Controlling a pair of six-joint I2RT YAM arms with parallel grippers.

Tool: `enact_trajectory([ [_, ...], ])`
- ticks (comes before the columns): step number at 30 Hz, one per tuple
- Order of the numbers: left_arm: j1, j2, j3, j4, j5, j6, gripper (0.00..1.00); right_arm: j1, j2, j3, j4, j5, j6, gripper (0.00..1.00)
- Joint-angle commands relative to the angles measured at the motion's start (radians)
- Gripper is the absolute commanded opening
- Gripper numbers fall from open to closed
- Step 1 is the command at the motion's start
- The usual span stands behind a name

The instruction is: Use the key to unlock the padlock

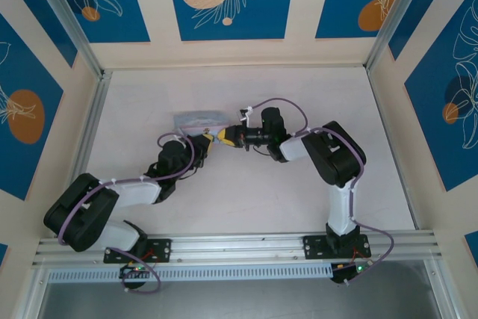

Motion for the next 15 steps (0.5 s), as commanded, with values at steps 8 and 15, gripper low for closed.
enact_trajectory([
  [8,-0.061,-0.030,0.069,0.254,0.334,0.073,0.00,-0.028,0.039,0.018,-0.061,-0.110,-0.171,0.00],
  [15,-0.061,-0.013,0.079,0.257,0.373,0.098,0.00,-0.037,0.053,0.042,-0.022,-0.160,-0.119,0.00],
])
